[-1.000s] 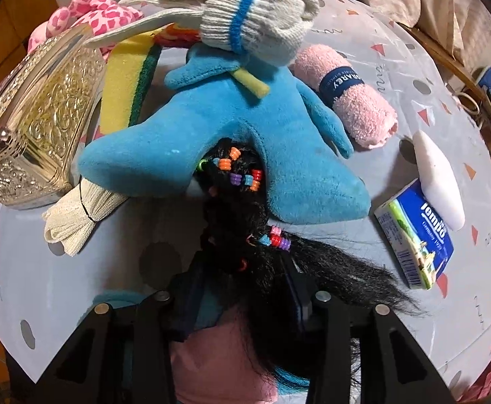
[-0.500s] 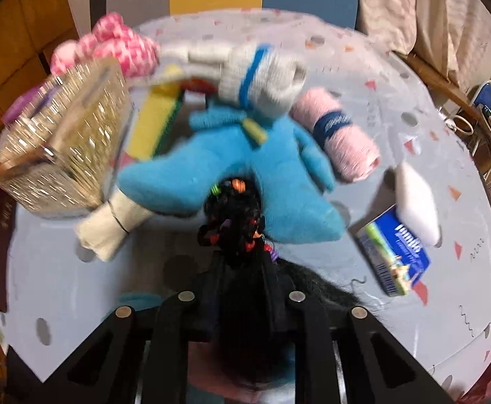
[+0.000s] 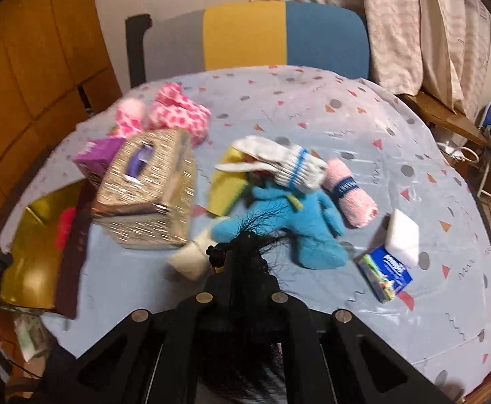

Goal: Organize soft objects
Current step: 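Carry the black-haired doll into the gold tray and open the right tool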

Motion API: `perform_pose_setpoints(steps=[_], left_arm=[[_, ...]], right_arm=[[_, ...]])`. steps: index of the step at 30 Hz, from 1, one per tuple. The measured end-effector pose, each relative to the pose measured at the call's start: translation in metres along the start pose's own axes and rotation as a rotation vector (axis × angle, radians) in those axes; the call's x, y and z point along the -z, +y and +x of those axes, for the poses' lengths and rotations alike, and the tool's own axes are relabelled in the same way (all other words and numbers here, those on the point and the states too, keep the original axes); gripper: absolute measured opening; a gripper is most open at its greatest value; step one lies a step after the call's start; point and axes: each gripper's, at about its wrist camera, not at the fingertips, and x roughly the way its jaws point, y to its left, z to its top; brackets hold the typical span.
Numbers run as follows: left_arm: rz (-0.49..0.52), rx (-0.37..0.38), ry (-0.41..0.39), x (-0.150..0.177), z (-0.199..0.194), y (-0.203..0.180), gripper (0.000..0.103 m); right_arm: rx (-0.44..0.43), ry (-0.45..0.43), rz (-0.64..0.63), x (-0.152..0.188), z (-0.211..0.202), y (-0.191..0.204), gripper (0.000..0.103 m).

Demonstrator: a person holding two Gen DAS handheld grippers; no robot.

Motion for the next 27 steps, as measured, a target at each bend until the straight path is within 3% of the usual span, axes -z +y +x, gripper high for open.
perform_pose_setpoints(steps=[5,11,16,18,22,24,27], left_arm=[[-0.016,-0.015,-0.012,0.000,-0.005,0.007,0.095],[-0.064,-0.047,-0.007,0.000,-0.010,0.023,0.095],[-0.102,-0.069,-0.001,0.004,-0.013,0.042,0.095],[-0.123,-0.076,0.002,0.005,-0.014,0.050,0.095],[-0.158,-0.087,-0.003,0.006,-0.017,0.065,0.096],[-0.160,-0.097,-0.005,0.007,-0.018,0.069,0.096],[-0.178,-0.104,-0.002,0.008,-0.016,0.077,0.096]], right_arm=[[-0.146,-0.023,-0.059,-0.011,-0.010,0.051,0.004],[-0.343,0.001,-0.178,-0.028,0.005,0.150,0.003],[-0.395,0.005,-0.160,-0.050,0.040,0.215,0.004],[-0.359,0.000,-0.137,-0.056,0.053,0.232,0.007],[-0.426,0.129,-0.123,-0.045,0.092,0.262,0.023],[-0.462,0.202,-0.116,-0.032,0.104,0.270,0.023],[-0.468,0.222,-0.113,-0.017,0.105,0.268,0.028]])
